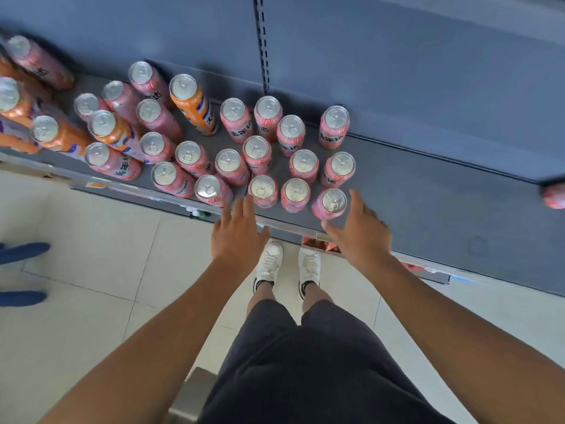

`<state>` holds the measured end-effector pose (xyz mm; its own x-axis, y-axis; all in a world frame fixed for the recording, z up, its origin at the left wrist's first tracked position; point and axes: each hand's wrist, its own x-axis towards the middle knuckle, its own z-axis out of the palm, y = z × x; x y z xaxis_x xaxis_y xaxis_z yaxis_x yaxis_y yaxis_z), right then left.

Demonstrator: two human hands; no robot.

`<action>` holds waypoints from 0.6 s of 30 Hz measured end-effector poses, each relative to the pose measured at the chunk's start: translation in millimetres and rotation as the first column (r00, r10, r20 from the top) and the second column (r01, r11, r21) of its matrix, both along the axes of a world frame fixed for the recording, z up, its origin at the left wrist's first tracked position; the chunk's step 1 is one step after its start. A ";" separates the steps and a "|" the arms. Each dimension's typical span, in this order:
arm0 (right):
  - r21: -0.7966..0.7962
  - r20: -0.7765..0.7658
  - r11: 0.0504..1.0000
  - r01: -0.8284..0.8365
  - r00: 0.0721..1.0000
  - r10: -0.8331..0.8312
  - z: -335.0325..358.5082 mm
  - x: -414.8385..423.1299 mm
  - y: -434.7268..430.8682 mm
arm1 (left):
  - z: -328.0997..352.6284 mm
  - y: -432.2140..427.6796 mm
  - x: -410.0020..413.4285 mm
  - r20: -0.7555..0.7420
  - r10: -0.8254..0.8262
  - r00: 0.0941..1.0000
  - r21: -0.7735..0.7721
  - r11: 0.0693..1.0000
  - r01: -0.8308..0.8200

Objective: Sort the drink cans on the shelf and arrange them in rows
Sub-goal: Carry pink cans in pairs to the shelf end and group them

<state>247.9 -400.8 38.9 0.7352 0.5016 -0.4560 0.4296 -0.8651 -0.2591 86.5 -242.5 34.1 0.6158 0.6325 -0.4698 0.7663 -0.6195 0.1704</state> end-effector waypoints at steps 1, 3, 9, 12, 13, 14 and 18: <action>0.003 -0.019 0.999 0.037 0.999 -0.037 -4.4 -1.4 2.6 | -6.7 4.9 1.0 0.026 0.038 0.999 -0.035 0.999 -0.037; 0.028 -0.062 0.992 0.124 0.991 -0.123 -14.4 -5.2 8.5 | -18.7 13.1 2.4 0.073 0.129 0.989 -0.111 0.986 -0.121; 0.166 -0.172 0.905 0.391 0.915 -0.364 -48.6 -11.3 24.9 | -47.9 32.9 17.1 0.193 0.264 0.945 -0.300 0.933 -0.199; 0.239 -0.285 0.810 0.535 0.836 -0.468 -61.6 -12.2 29.1 | -62.6 41.0 22.8 0.272 0.345 0.898 -0.391 0.893 -0.224; 0.252 -0.310 0.786 0.565 0.816 -0.487 -64.5 -12.2 30.3 | -66.5 43.0 23.9 0.285 0.361 0.888 -0.409 0.884 -0.228; 0.260 -0.326 0.769 0.584 0.803 -0.499 -66.8 -11.9 31.3 | -69.3 44.9 25.5 0.298 0.374 0.878 -0.422 0.877 -0.231; 0.269 -0.357 0.731 0.628 0.769 -0.530 -70.4 -10.9 32.2 | -71.8 49.4 32.7 0.343 0.407 0.846 -0.467 0.856 -0.222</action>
